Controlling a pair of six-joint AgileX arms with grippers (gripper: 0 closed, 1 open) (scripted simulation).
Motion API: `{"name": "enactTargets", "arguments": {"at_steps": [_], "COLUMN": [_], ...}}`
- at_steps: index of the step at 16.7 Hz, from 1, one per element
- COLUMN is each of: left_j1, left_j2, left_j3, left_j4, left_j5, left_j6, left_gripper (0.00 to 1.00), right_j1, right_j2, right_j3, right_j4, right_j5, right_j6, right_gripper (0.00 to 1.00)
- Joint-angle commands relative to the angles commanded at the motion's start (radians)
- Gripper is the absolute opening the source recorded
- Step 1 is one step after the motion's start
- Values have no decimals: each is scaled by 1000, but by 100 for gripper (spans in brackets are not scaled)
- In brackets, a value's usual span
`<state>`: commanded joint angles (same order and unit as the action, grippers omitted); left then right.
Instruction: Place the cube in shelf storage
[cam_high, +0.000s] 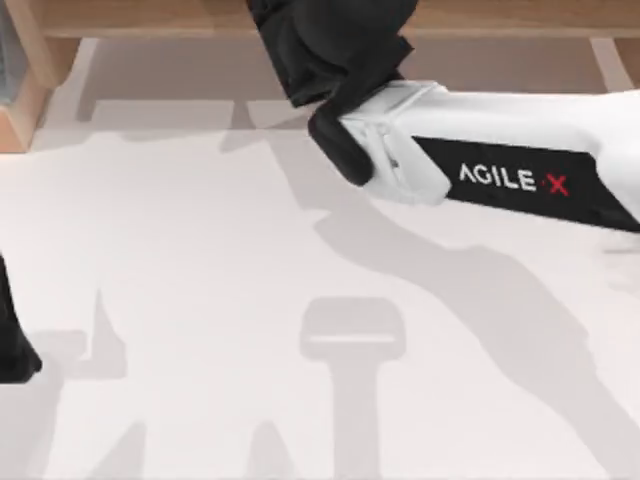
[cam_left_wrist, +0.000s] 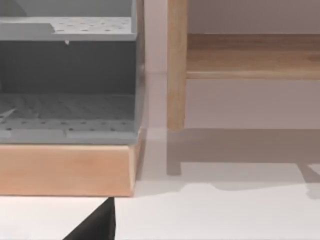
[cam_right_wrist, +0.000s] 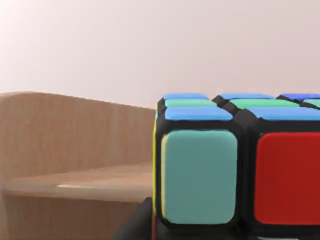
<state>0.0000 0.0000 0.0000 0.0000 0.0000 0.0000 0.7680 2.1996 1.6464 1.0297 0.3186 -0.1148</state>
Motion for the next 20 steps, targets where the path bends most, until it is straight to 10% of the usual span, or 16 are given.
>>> {"name": "enactTargets", "arguments": {"at_steps": [10, 20], "left_j1": [0, 0], "left_j2": [0, 0], "left_j3": [0, 0], "left_j4": [0, 0], "left_j5": [0, 0], "left_j6": [0, 0], "left_gripper": [100, 100], "right_j1": [21, 23], "right_j2": [191, 209], "right_j3": [-188, -212], "right_j4": [245, 283], "right_j5": [432, 484], "right_j6": [-107, -120], "right_gripper": [0, 0]}}
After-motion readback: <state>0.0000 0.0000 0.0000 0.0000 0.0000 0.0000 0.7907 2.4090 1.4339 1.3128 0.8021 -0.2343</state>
